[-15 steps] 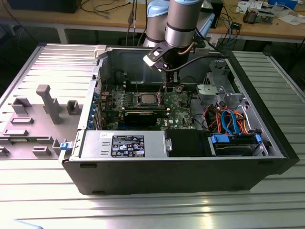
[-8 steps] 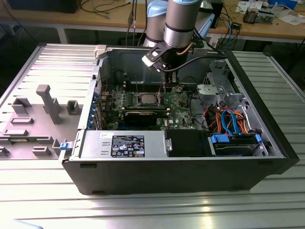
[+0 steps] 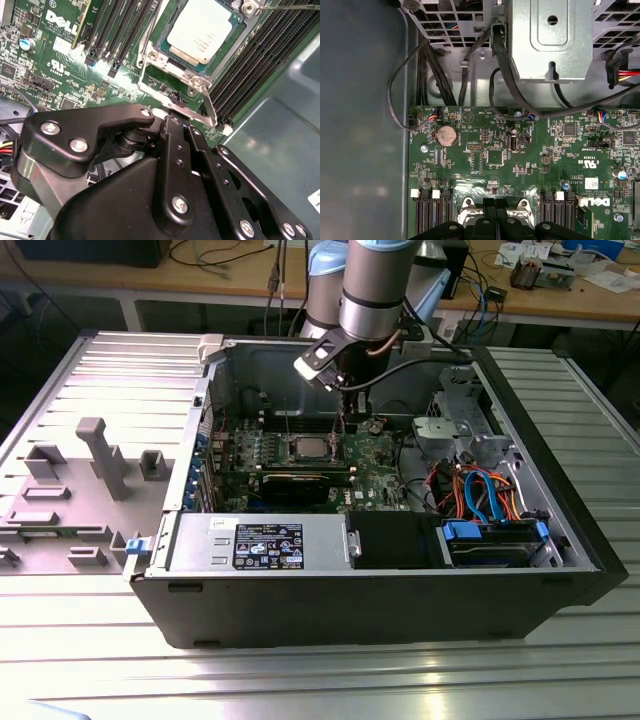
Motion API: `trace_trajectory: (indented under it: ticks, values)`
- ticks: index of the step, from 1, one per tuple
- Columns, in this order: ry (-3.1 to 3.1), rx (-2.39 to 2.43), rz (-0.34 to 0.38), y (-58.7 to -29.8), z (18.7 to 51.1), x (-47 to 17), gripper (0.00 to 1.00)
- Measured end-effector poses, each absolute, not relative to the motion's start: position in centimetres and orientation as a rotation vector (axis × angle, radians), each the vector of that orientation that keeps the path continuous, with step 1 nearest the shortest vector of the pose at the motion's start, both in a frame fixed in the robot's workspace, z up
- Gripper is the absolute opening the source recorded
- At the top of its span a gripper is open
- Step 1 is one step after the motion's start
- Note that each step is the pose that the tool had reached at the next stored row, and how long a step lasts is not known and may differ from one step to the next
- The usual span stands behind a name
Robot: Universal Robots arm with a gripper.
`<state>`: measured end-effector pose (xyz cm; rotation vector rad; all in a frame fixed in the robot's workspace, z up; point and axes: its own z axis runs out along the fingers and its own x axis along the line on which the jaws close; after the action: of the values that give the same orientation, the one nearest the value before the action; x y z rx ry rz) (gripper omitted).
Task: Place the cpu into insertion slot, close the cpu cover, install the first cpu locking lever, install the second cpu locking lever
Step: 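Close the cpu cover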
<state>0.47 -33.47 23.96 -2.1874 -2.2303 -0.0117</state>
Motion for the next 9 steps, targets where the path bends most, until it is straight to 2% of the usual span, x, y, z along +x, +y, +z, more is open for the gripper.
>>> trace_trajectory:
  ticks: [9]
  values:
    - [-2.231,-2.187,-0.012,-33.47,23.85,0.05,0.11]
